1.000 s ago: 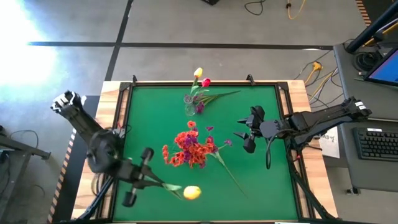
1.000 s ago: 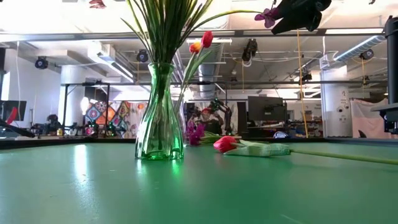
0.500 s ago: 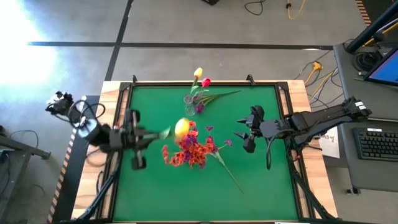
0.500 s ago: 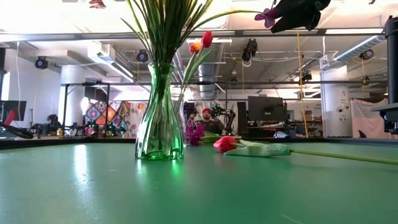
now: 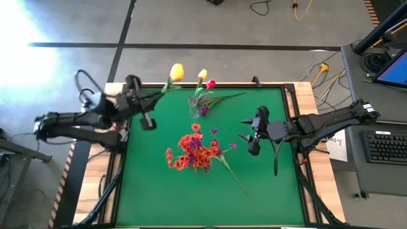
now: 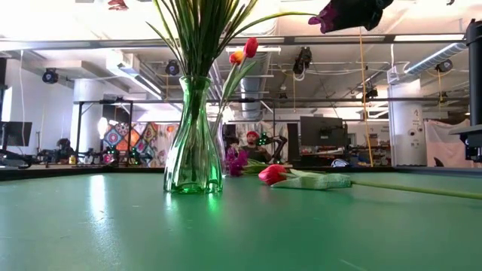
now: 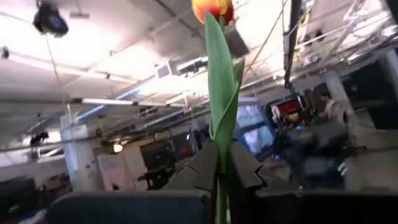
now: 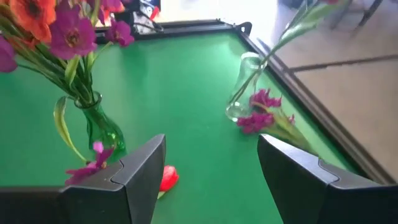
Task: Sort flowers into vase by color
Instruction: Put the yellow tulip into the transparent vase
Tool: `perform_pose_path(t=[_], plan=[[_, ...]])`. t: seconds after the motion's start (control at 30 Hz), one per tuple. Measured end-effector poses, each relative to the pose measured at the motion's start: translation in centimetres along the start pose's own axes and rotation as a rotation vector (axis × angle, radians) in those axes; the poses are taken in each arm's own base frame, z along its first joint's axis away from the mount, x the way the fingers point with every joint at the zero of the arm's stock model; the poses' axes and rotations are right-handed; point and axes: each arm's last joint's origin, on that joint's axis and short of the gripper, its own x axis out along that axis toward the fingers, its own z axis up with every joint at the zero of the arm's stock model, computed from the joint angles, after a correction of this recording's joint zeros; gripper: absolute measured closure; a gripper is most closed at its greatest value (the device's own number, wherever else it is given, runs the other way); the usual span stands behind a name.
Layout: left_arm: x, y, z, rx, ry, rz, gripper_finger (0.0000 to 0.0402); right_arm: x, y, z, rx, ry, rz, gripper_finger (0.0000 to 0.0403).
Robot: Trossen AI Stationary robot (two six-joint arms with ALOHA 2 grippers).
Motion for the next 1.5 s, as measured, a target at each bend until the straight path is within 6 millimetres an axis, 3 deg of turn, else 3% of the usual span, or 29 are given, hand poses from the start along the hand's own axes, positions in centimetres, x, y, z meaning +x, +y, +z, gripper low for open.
perform_pose_path(t=[0.1, 0.27, 0.47, 0.7, 1.0, 1.3, 1.5], plan=[[0.0, 2.0, -3.0, -0.031, -0.001, 0.025, 0.0401, 0.0, 0.0, 0.4, -0.028, -0.039, -0.005, 0.0156], [-1.6, 5.1, -6.9, -0.140, -0.207, -0.031, 0.0401, 0.1, -0.2, 0.9, -0.052, -0.082, -0.033, 0.0156], [-3.9, 6.0, -11.3, -0.195, -0.319, 0.017, 0.0401, 0.2, -0.5, 1.4, -0.034, -0.123, -0.047, 0.0156], [-0.9, 6.9, -13.6, -0.192, -0.244, 0.027, 0.0401, 0.5, -1.2, 1.9, -0.002, -0.153, -0.090, 0.0156], [3.8, 8.2, -17.5, -0.370, -0.185, -0.017, 0.0401, 0.9, -2.1, 2.0, 0.048, -0.151, -0.127, 0.0156], [5.3, 8.2, -19.7, -0.372, -0.142, -0.083, 0.0401, 0.9, -2.2, 2.0, 0.059, -0.152, -0.129, 0.0156], [5.6, 8.3, -19.8, -0.393, -0.142, -0.103, 0.0401, 0.9, -2.2, 2.0, 0.051, -0.151, -0.130, 0.0156]])
